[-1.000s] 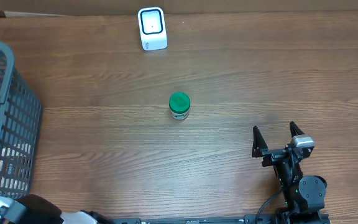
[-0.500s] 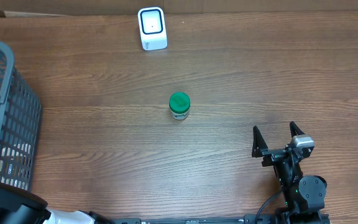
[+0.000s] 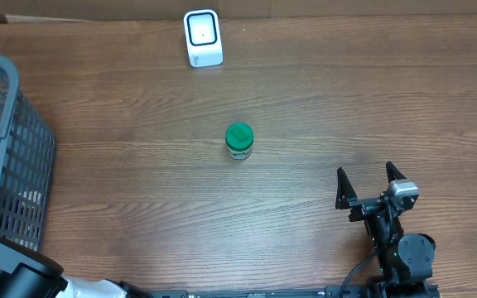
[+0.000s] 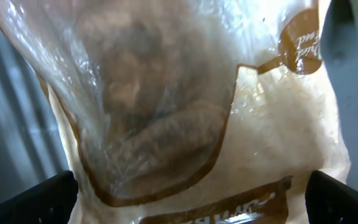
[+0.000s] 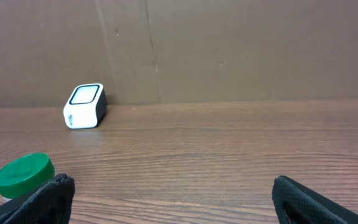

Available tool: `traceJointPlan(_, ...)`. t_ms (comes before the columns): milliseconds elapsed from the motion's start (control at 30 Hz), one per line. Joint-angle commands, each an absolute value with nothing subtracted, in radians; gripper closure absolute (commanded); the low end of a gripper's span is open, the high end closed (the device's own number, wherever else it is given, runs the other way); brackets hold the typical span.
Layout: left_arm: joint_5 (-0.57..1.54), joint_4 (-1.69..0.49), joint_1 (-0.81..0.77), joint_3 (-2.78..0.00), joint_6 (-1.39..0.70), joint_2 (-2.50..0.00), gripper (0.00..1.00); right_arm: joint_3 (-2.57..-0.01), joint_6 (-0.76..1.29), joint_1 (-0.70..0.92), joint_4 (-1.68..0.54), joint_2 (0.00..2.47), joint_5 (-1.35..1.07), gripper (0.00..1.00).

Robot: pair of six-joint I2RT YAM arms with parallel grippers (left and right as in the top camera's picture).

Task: Scan the item barcode
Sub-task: 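Move the left gripper back into the basket and grasp the clear bread bag, then carry the bread bag past the scanner and drop it beside the jar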

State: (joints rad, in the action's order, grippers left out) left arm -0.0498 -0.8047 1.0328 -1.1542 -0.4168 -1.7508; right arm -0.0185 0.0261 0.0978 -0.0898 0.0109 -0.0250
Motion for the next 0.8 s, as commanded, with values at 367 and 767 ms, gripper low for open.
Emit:
traceJointPlan(367,-0.109,-0.796,0.959,-1.148,-0.407,-1.887,0.66,-0.008,0.025,0.093,-0.084,0.003,-0.020,0.00)
traceJointPlan(767,-0.104,-1.047,0.959,-1.424,-0.429,-1.881,0.96,-0.008,0.025,0.093,-0.084,0.003,-0.020,0.00)
